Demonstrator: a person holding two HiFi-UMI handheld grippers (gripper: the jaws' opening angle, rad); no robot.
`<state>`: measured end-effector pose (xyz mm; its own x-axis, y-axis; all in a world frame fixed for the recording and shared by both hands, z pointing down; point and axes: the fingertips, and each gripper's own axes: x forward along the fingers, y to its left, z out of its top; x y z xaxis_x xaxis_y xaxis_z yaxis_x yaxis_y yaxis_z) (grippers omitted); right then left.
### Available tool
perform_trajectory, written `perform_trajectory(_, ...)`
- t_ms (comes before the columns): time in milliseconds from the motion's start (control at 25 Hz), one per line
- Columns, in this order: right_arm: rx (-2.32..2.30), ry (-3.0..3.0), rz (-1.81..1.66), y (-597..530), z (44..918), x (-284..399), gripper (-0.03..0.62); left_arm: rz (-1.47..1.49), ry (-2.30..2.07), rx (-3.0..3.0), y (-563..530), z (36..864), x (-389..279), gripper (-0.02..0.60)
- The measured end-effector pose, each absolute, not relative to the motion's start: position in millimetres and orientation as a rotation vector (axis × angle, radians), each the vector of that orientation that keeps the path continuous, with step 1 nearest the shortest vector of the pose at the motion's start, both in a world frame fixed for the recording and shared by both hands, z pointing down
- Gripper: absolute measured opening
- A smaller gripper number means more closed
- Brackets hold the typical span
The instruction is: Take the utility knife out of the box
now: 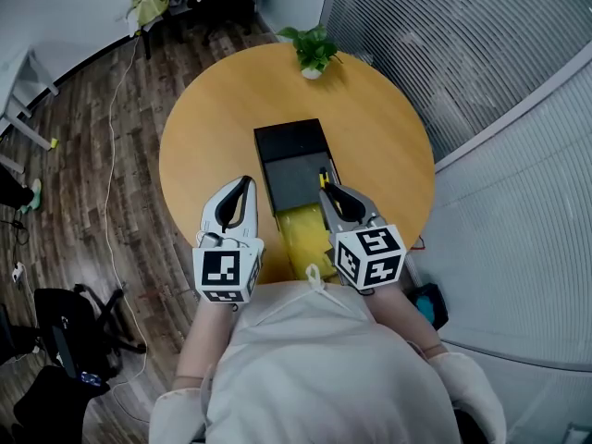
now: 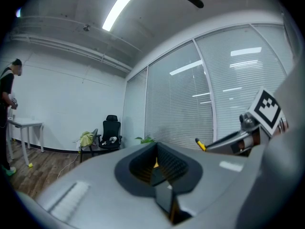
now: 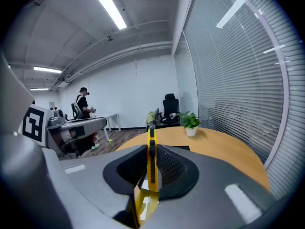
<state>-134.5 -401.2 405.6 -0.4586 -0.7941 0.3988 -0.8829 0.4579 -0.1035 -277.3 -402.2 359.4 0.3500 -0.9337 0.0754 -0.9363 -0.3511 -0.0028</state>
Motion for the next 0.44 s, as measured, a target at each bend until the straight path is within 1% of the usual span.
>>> perform_trajectory(440,1.432,-2.409,0.451,-403.5,410.8,-135.7,0.063,0.103,-1.763,2.535,-404.8,361.8,-281.5,0.006)
